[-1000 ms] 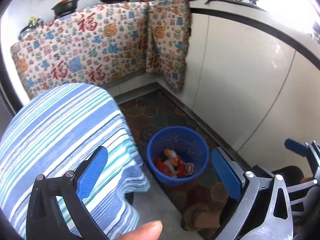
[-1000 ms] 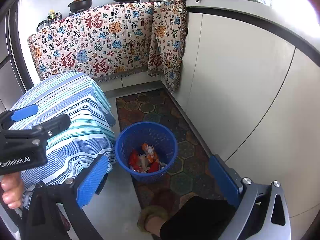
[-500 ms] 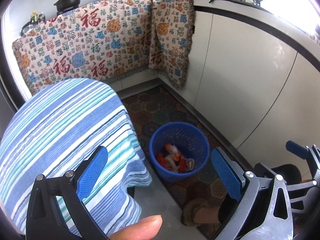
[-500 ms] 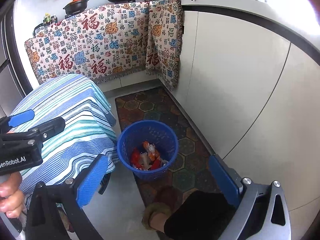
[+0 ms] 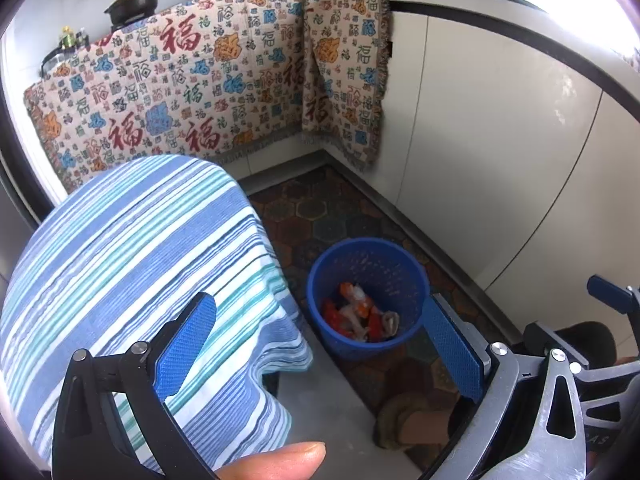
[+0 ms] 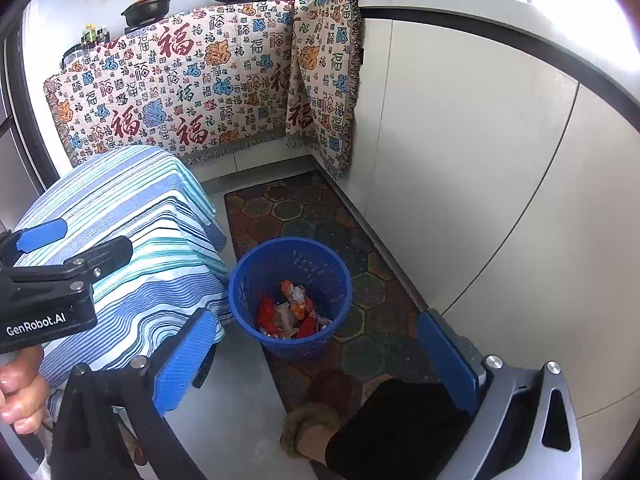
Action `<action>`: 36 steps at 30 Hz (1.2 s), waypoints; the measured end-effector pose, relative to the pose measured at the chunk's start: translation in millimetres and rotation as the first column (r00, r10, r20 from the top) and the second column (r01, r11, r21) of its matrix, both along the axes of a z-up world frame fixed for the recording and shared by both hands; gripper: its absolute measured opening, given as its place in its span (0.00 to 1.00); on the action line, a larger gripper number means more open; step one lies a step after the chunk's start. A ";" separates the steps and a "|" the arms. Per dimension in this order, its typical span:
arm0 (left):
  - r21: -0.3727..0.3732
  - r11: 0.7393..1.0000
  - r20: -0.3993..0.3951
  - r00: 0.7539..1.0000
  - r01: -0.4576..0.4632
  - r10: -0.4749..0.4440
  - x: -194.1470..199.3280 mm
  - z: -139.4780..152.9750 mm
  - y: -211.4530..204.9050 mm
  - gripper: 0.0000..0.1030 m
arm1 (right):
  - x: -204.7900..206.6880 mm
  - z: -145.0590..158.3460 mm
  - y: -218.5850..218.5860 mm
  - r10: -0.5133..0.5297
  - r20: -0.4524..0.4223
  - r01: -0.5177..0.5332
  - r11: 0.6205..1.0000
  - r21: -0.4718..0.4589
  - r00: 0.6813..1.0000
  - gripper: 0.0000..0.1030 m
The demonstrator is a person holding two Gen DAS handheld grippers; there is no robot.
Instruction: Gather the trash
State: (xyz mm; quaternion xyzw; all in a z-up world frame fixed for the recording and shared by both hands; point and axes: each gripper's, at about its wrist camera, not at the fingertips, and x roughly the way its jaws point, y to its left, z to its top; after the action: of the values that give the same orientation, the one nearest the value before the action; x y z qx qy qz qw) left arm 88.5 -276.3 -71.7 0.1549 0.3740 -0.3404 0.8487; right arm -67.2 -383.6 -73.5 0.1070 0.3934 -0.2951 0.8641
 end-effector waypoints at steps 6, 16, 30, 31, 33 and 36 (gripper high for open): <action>0.003 1.000 -0.004 1.000 0.002 -0.002 3.1 -0.3 0.1 1.00 | 0.8 0.0 0.6 -0.004 -0.004 0.004 1.000 -0.009 1.000 1.00; 0.005 1.000 -0.005 1.000 0.010 -0.010 2.9 0.9 -0.2 1.00 | -0.4 0.5 -1.0 -0.011 -0.004 0.011 1.000 -0.014 1.000 1.00; 0.008 1.000 -0.006 1.000 0.015 -0.015 0.6 0.6 -2.3 1.00 | -2.3 1.1 -0.5 -0.012 -0.006 0.012 1.000 -0.016 1.000 1.00; 0.008 1.000 -0.007 1.000 0.015 -0.015 1.0 0.5 -2.3 1.00 | -2.3 0.9 -0.7 -0.013 -0.007 0.012 1.000 -0.016 1.000 1.00; 0.008 1.000 -0.007 1.000 0.017 -0.017 0.4 0.3 -2.9 1.00 | -2.4 1.0 -0.7 -0.012 -0.006 0.012 1.000 -0.012 1.000 1.00; 0.009 1.000 -0.007 1.000 0.018 -0.018 1.1 -0.2 -3.0 1.00 | -2.5 0.7 -0.7 -0.013 -0.009 0.013 1.000 -0.013 1.000 1.00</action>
State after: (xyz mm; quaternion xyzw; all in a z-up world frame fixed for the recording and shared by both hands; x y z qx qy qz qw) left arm 89.6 -279.3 -71.9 0.1610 0.3772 -0.3467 0.8435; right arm -69.7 -384.3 -72.8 0.1025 0.3946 -0.3037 0.8612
